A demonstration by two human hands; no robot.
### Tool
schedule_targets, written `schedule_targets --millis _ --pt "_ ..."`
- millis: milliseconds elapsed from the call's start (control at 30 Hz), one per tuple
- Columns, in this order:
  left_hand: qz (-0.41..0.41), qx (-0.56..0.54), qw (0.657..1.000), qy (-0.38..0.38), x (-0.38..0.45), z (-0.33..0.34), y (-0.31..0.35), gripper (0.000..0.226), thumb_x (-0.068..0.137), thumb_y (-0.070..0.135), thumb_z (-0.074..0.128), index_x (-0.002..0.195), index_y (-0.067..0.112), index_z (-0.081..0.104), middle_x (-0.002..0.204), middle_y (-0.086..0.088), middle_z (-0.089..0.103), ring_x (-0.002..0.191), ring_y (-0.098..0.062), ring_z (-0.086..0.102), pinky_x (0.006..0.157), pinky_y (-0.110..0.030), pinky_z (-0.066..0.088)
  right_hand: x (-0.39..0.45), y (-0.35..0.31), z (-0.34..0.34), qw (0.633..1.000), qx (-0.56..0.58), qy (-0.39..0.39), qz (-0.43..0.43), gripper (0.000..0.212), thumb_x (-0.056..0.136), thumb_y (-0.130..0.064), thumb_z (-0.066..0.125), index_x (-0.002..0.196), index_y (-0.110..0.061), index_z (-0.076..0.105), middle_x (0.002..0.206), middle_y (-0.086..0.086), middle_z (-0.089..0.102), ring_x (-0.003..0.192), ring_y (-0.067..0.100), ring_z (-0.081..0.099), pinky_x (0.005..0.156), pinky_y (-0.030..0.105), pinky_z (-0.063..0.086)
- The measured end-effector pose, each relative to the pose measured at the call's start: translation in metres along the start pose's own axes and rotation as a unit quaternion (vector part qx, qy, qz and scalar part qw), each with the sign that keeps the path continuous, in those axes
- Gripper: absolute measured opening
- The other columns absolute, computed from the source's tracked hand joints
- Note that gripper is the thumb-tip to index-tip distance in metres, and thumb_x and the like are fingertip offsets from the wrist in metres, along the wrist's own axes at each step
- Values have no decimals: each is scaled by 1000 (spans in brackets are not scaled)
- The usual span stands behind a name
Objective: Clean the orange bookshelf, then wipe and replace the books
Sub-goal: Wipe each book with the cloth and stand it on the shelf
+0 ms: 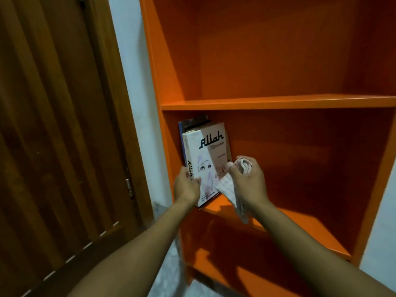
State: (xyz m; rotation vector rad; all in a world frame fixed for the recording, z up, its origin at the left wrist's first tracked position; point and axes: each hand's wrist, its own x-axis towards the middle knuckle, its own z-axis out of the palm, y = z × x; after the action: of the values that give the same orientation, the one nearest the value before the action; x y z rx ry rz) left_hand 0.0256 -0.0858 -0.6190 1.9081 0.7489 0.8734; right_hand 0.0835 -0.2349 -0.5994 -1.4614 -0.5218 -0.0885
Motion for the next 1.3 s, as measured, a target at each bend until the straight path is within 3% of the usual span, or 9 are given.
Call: schedule_targets --millis 167,233,333,433,567,667,833,1000,1300 --pt "-23 35 999 32 22 56 8 9 97 0 46 103 6 44 118 -19 48 97 -33 58 74 -46 51 14 7 -29 1000 -18 8 -17 13 93 -34 66 100 -35 55 103 -9 63 98 11 61 84 36 51" --pt "-37 41 997 45 32 70 9 15 95 2 44 110 4 45 119 -23 48 100 -42 55 81 -51 49 16 10 -39 1000 -18 5 -16 11 94 -34 65 96 -34 54 100 -5 64 94 14 62 81 34 50" --pt "-63 4 996 68 46 84 11 22 95 4 48 118 4 49 121 -20 46 96 -36 52 86 -45 46 19 16 -47 1000 -10 14 1 12 94 -33 66 94 -30 54 96 -2 65 91 15 64 75 31 49" --pt "-97 -23 990 104 53 94 16 37 91 2 56 127 4 47 130 -21 44 112 -41 53 96 -48 46 21 24 -50 1000 -14 19 18 13 93 -34 66 93 -26 55 94 1 66 87 17 65 76 34 52" --pt "-110 -34 984 139 57 105 14 43 89 4 63 128 2 44 133 -21 43 119 -42 51 94 -48 46 21 31 -50 1000 -12 -1 11 32 94 -32 64 88 -1 55 76 15 57 70 27 58 67 40 49" --pt "-89 -44 985 143 58 102 4 38 90 13 67 120 3 46 125 -19 47 111 -39 54 87 -47 47 18 33 -48 1000 5 -2 12 31 95 -28 65 91 1 55 77 7 57 69 18 55 66 34 45" --pt "68 -43 992 98 40 69 -36 19 95 20 62 100 14 45 104 -9 52 92 -27 54 74 -35 42 -2 33 -34 999 17 -23 23 14 95 -24 66 105 -18 60 95 -7 65 82 -3 63 70 12 48" --pt "165 24 986 22 0 3 -88 7 99 24 57 99 17 55 90 1 62 82 -14 58 67 -18 42 -35 38 -2 996 42 -59 44 9 93 -21 68 98 -23 60 95 -6 66 87 7 61 75 18 46" --pt "-8 107 991 -75 -112 -93 -219 23 98 36 57 118 24 57 103 7 64 92 -8 61 69 -10 43 -114 76 64 978 38 -168 120 11 91 -17 71 99 -16 63 88 -3 66 81 9 60 75 24 48"
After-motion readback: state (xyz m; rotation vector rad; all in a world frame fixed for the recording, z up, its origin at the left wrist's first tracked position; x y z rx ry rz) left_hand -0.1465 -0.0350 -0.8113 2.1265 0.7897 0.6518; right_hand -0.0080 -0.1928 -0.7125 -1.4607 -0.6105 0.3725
